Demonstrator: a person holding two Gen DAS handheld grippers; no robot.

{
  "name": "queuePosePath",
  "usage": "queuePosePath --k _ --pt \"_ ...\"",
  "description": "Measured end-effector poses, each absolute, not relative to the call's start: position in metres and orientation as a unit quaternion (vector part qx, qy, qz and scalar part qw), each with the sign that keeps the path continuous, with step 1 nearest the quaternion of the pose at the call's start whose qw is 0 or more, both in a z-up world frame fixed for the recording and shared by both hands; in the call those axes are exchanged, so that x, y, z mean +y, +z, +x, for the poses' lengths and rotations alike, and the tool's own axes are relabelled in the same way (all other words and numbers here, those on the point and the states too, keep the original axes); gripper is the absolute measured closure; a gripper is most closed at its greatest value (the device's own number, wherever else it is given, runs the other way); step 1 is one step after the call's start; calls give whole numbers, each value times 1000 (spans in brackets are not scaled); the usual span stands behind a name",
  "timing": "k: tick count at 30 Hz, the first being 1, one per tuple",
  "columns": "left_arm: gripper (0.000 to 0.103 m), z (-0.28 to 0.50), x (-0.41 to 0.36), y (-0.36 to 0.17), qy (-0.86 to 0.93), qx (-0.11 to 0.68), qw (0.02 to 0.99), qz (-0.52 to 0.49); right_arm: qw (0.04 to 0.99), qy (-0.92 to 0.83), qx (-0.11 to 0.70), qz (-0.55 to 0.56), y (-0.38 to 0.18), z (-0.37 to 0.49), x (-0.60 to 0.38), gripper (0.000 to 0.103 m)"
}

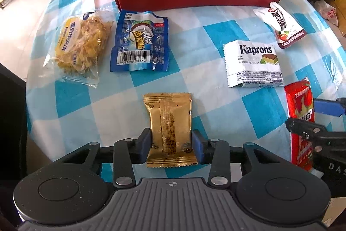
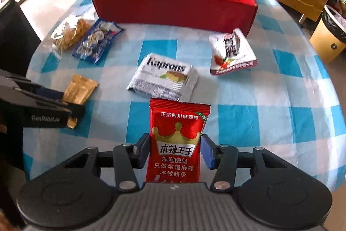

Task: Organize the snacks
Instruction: 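Lift the red packet and gold packet and carry both over the red box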

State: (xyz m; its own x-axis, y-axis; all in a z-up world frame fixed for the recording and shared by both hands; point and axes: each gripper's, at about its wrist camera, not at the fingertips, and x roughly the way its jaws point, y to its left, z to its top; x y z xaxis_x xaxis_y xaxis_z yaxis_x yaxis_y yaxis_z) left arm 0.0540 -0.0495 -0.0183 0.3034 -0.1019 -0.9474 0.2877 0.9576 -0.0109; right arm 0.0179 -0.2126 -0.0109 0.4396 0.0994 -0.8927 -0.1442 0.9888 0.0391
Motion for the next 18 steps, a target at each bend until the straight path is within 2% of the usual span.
queuePosePath --k 18 --pt "56 54 -56 -4 -120 532 832 107 865 75 496 -15 7 23 -214 58"
